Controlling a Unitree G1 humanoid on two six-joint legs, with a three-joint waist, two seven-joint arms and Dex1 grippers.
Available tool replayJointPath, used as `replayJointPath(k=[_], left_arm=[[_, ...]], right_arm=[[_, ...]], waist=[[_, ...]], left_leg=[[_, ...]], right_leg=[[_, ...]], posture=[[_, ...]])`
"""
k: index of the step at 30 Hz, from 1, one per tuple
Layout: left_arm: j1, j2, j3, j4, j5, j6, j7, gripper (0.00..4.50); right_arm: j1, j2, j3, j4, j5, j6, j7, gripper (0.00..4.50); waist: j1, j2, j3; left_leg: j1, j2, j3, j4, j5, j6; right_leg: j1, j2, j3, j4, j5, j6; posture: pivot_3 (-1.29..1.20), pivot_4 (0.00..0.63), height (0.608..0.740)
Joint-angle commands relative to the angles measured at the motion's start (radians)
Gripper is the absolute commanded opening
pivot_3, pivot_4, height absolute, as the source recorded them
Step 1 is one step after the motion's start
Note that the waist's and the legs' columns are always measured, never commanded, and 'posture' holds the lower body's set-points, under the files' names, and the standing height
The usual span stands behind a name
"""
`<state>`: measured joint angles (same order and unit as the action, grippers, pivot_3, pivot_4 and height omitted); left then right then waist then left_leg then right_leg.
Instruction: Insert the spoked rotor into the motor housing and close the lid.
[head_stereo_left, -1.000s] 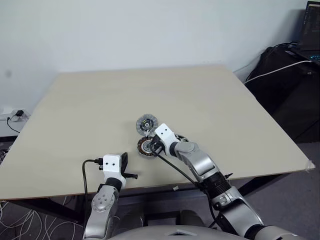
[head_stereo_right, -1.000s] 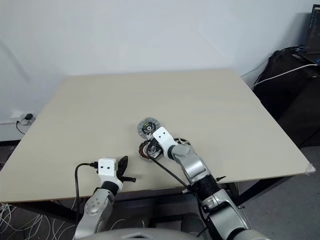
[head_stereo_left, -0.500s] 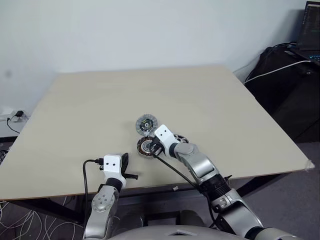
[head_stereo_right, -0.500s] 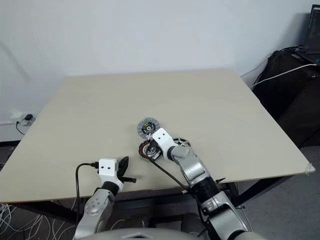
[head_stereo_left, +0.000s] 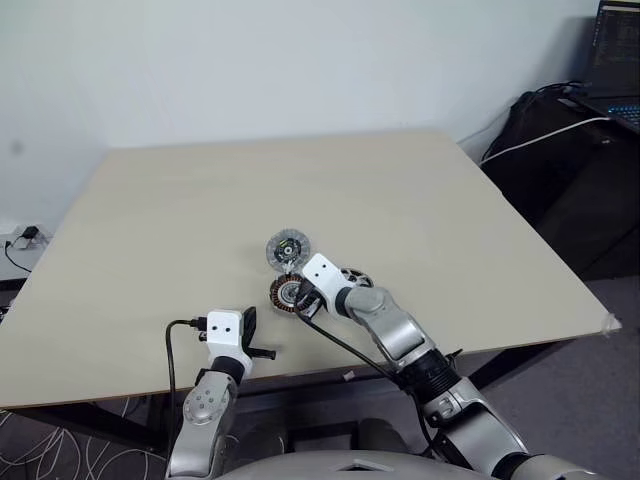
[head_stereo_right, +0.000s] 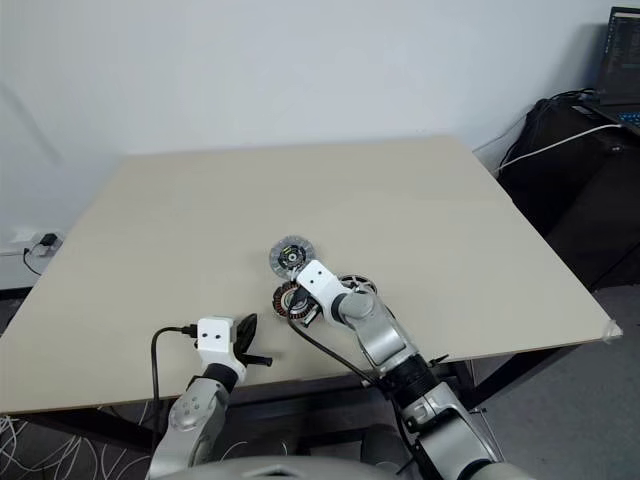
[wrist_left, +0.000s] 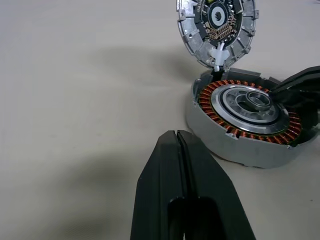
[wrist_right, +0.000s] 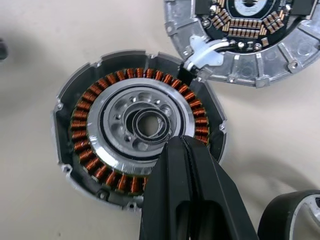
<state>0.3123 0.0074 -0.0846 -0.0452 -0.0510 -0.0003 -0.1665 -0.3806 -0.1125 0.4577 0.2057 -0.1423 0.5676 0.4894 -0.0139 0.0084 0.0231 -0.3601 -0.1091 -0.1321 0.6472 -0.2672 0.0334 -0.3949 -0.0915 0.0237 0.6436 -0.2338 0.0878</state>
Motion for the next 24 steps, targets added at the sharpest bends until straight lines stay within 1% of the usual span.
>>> replayJointPath(k=[1,9,12,24], left_arm=[[-0.008,0.001,0.004,-0.011,-0.009,-0.003,0.002,0.05],[-0.010,0.005,0.002,-0.011,-0.010,0.004,-0.005,0.05],[-0.009,0.006,-0.001,-0.015,-0.009,0.009,-0.009,0.05],[-0.010,0.007,-0.003,-0.016,-0.011,0.013,-0.014,0.05]], right_arm=[[0.007,0.021,0.042,-0.009,0.005,-0.042,0.035,0.02],[0.007,0.086,-0.059,0.008,0.031,-0.005,-0.036,0.02],[0.005,0.101,-0.097,0.013,0.034,-0.003,-0.075,0.02],[0.023,0.084,-0.069,-0.009,0.040,0.015,-0.059,0.02]], waist=[[-0.001,0.000,0.000],[-0.001,0.000,0.000],[0.002,0.001,0.000],[0.004,0.001,0.001]], left_leg=[[0.000,0.000,0.000,0.000,0.000,0.000],[0.000,0.005,0.000,0.000,-0.001,-0.003],[0.000,0.007,0.000,0.000,-0.001,-0.005],[0.000,0.007,0.000,0.000,-0.001,-0.005]], right_leg=[[0.000,0.000,0.000,0.000,0.000,0.001],[-0.001,0.005,0.000,0.000,-0.001,-0.001],[-0.001,0.007,0.000,0.000,0.000,-0.004],[-0.001,0.008,0.000,0.000,0.001,-0.005]], posture=[[0.00,0.000,0.740],[0.00,0.000,0.740],[0.00,0.000,0.740],[0.00,0.000,0.740]])
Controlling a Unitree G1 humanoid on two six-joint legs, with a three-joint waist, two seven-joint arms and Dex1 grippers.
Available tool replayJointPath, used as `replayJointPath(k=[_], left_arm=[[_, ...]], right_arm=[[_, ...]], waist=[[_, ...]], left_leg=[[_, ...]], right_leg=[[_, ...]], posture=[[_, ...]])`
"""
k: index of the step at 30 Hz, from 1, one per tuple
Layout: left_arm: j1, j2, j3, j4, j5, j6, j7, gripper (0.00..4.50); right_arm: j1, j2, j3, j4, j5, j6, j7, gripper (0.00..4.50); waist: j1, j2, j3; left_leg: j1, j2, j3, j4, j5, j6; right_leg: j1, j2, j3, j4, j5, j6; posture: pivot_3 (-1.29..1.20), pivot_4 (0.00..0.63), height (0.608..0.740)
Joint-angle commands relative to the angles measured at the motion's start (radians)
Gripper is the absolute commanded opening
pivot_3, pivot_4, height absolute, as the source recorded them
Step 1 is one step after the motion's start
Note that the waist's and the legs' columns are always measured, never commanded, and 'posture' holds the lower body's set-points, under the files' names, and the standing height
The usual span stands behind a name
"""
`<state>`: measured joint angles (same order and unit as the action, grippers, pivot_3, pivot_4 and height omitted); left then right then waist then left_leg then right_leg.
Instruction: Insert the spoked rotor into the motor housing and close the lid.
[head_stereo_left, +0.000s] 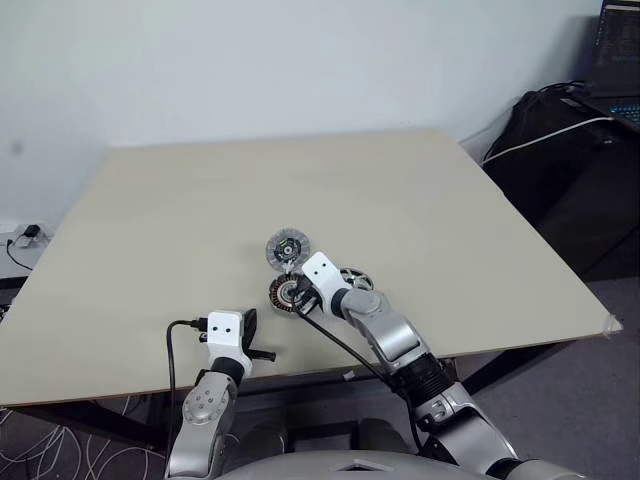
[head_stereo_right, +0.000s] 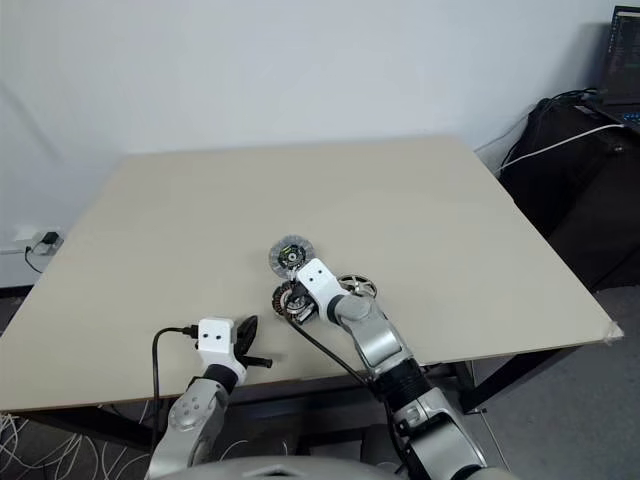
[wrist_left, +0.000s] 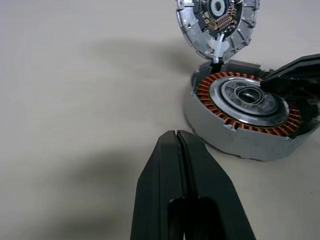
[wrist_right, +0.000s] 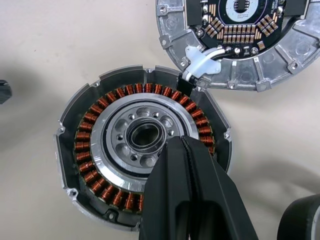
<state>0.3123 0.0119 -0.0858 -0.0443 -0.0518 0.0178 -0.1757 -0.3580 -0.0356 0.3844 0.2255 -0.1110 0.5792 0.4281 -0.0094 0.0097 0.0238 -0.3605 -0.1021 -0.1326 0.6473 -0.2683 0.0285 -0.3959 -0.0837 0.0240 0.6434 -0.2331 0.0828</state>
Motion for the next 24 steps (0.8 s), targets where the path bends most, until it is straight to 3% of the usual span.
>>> replayJointPath(k=[1,7,24], left_arm=[[-0.009,0.003,-0.003,-0.018,-0.010,-0.005,-0.005,0.05],[-0.007,0.001,-0.001,-0.023,-0.011,-0.001,-0.002,0.05],[-0.002,-0.005,-0.001,-0.030,-0.017,0.000,0.004,0.05]], right_arm=[[0.000,0.009,0.002,-0.029,0.010,0.000,0.000,0.02],[0.001,0.028,-0.017,-0.046,0.023,-0.069,-0.019,0.02],[-0.046,0.043,0.036,0.031,0.021,-0.042,0.022,0.02]], waist=[[0.000,0.000,0.000],[0.000,0.000,0.000],[0.000,0.000,0.000]], left_leg=[[0.000,0.000,0.000,0.000,0.000,0.000],[0.000,0.000,0.000,0.000,0.000,0.000],[0.000,0.000,0.000,0.000,0.000,0.000]], right_leg=[[0.000,0.000,0.000,0.000,0.000,0.000],[0.000,0.000,0.000,0.000,0.000,0.000],[0.000,0.000,0.000,0.000,0.000,0.000]], posture=[[0.00,0.000,0.740],[0.00,0.000,0.740],[0.00,0.000,0.740]])
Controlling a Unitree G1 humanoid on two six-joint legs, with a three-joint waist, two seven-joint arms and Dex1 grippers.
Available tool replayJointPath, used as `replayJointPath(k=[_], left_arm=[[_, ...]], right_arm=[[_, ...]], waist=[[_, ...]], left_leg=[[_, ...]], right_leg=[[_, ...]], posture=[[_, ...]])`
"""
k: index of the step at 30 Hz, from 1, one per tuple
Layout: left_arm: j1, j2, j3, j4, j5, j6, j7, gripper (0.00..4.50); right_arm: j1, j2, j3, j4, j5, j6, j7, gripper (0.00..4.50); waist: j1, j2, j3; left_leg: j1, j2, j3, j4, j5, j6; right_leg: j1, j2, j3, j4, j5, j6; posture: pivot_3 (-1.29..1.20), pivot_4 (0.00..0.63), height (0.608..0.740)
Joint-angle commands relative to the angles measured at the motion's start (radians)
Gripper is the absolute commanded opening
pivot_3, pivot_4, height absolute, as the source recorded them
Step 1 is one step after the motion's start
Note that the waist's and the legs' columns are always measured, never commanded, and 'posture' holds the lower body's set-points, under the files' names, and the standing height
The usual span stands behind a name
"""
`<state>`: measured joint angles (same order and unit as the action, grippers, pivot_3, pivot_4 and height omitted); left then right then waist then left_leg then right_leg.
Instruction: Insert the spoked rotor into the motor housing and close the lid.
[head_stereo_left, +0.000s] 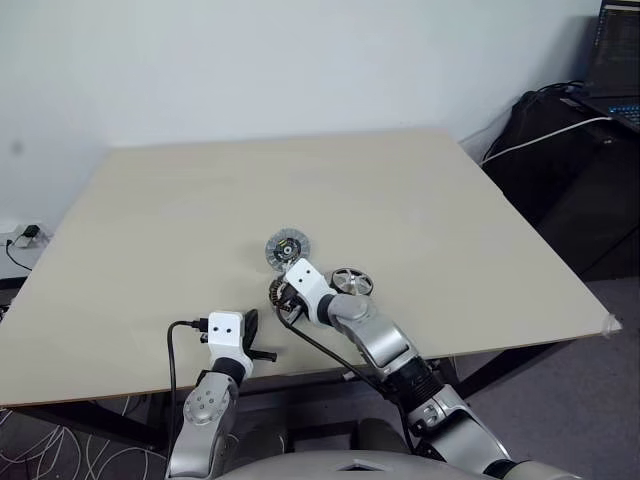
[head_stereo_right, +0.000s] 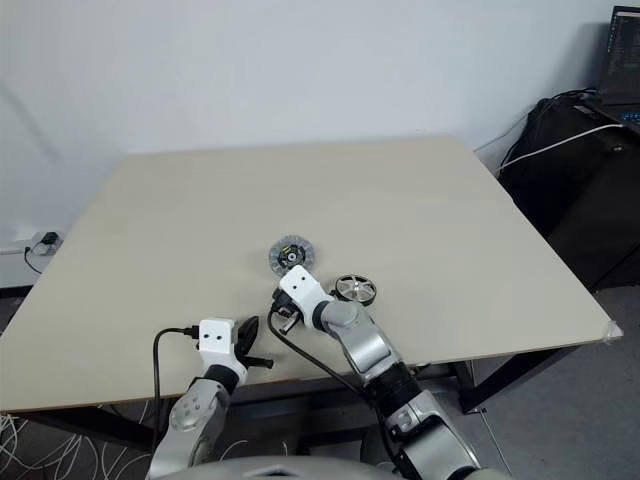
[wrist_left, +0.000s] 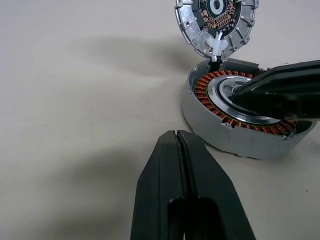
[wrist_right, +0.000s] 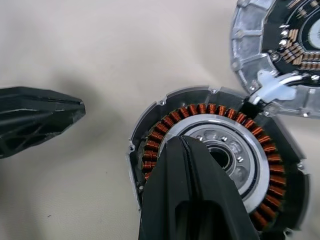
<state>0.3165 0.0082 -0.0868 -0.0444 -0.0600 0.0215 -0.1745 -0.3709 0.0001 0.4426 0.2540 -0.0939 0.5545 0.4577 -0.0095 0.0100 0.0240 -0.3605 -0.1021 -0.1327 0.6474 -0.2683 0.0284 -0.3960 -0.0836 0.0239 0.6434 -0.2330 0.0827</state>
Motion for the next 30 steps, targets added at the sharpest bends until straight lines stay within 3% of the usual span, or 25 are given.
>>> replayJointPath(k=[1,17,30], left_arm=[[-0.006,-0.002,0.000,-0.030,-0.009,-0.004,0.003,0.05],[-0.013,0.001,-0.001,-0.025,-0.014,0.004,-0.007,0.05],[-0.015,0.012,-0.003,-0.027,-0.020,0.008,-0.009,0.05]], right_arm=[[-0.037,0.004,-0.026,0.008,0.004,-0.020,-0.011,0.02],[0.024,-0.096,-0.056,-0.047,0.013,0.014,0.015,0.02],[0.012,-0.021,-0.075,-0.122,0.051,-0.039,-0.008,0.02]], waist=[[0.000,0.000,0.000],[0.006,0.002,-0.002],[0.012,0.002,-0.001]], left_leg=[[0.000,0.000,0.000,0.000,0.000,0.000],[0.000,0.000,0.000,0.001,0.000,0.000],[0.000,0.001,0.000,0.000,0.000,0.000]], right_leg=[[0.000,0.000,0.000,0.000,0.000,0.000],[0.001,0.000,0.000,0.000,-0.001,0.002],[0.000,0.001,0.000,0.000,-0.002,0.004]], posture=[[0.00,0.000,0.740],[0.00,0.000,0.740],[0.00,0.000,0.740]])
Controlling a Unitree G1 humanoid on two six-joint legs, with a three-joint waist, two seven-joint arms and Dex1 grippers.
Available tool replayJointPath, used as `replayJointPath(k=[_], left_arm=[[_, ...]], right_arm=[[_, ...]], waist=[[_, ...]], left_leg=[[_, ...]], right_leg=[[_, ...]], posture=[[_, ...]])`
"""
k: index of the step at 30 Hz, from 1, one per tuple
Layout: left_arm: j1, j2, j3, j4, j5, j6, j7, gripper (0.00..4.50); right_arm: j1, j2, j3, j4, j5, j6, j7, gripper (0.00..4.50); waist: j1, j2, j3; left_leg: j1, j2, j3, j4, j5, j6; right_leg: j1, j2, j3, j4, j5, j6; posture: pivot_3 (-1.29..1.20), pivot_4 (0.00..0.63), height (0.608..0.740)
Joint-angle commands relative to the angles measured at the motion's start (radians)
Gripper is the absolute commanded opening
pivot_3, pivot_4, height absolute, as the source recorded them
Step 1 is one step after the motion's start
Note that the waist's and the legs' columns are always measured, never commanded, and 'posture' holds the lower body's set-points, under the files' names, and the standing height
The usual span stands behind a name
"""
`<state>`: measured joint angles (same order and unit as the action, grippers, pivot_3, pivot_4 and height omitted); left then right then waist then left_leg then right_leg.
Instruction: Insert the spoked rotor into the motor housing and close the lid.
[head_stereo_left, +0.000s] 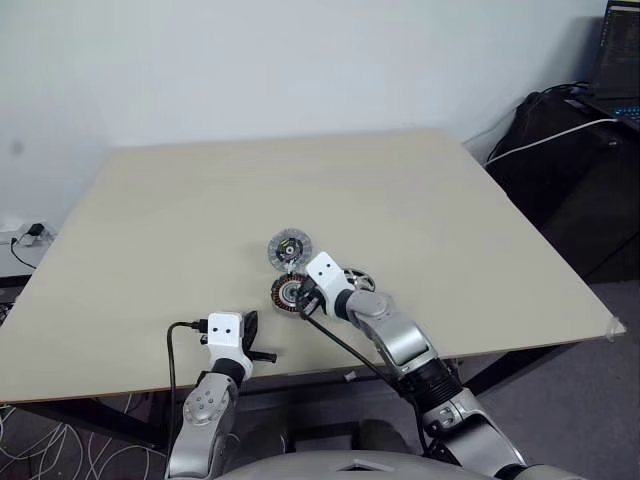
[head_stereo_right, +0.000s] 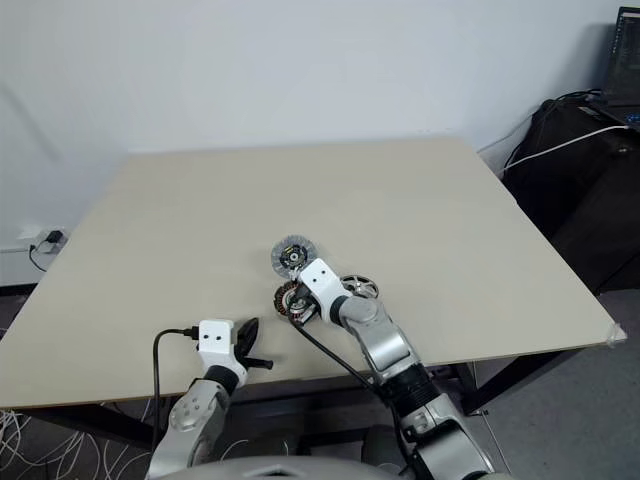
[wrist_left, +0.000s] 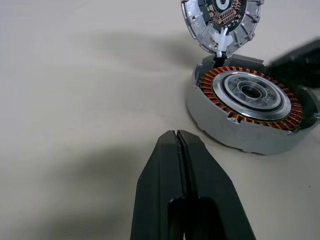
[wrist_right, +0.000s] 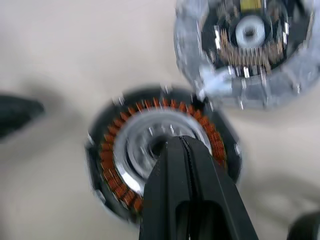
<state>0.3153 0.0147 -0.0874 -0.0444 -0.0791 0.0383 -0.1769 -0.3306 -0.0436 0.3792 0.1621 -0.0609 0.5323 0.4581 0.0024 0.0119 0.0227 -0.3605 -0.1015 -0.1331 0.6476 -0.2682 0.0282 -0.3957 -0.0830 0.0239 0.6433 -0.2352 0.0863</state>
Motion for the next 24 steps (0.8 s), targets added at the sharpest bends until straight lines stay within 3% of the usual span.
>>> replayJointPath(k=[1,7,8,11,17,22,24], left_arm=[[-0.013,0.006,-0.003,-0.027,-0.002,-0.009,-0.006,0.05],[0.001,0.010,-0.005,-0.037,0.001,-0.031,-0.001,0.05],[0.003,0.009,-0.005,-0.038,0.000,-0.032,0.000,0.05],[0.007,0.009,-0.004,-0.038,-0.004,-0.032,-0.002,0.05],[-0.005,0.017,-0.009,-0.026,-0.009,-0.023,-0.019,0.05],[-0.015,0.020,-0.009,-0.018,-0.011,-0.016,-0.030,0.05],[-0.017,0.022,-0.009,-0.017,-0.011,-0.014,-0.033,0.05]], right_arm=[[-0.029,0.029,-0.021,-0.025,0.018,-0.020,-0.018,0.02],[0.045,0.032,-0.174,-0.110,0.081,-0.142,-0.107,0.02],[0.072,0.023,-0.210,-0.150,0.097,-0.153,-0.118,0.19],[0.148,-0.002,-0.291,-0.269,0.137,-0.146,-0.143,0.94],[0.318,-0.053,-0.412,-0.462,0.202,-0.033,-0.184,2.92],[0.403,-0.001,-0.491,-0.543,0.339,0.170,-0.220,4.48],[0.412,0.049,-0.536,-0.565,0.424,0.288,-0.250,4.48]], waist=[[0.001,0.000,0.000],[0.012,0.000,0.000],[0.013,0.000,0.000],[0.017,0.000,0.000],[0.019,0.001,0.000],[0.017,0.002,0.001],[0.016,0.003,0.002]], left_leg=[[0.000,0.000,0.000,0.000,0.000,0.000],[0.000,0.000,0.000,0.000,0.000,0.000],[0.000,0.000,0.000,0.000,0.000,0.000],[-0.001,-0.001,0.000,0.000,-0.001,0.000],[-0.001,0.001,0.000,0.000,-0.001,0.000],[-0.001,0.003,0.001,0.000,-0.001,0.000],[0.000,0.004,0.001,0.000,-0.001,0.000]], right_leg=[[0.000,0.000,0.000,0.000,0.000,0.000],[0.000,0.000,0.000,0.000,0.002,-0.002],[0.000,0.000,0.000,-0.001,0.001,-0.002],[0.000,0.000,0.000,-0.001,0.001,-0.001],[0.000,0.000,0.000,-0.001,-0.002,0.001],[0.000,0.001,0.001,-0.001,-0.002,0.001],[0.000,0.002,0.001,-0.001,-0.004,-0.003]], posture=[[0.00,0.000,0.740],[0.00,0.000,0.740],[0.00,0.000,0.740],[0.00,0.000,0.740],[0.00,0.000,0.740],[0.00,0.000,0.740],[0.00,0.000,0.740]])
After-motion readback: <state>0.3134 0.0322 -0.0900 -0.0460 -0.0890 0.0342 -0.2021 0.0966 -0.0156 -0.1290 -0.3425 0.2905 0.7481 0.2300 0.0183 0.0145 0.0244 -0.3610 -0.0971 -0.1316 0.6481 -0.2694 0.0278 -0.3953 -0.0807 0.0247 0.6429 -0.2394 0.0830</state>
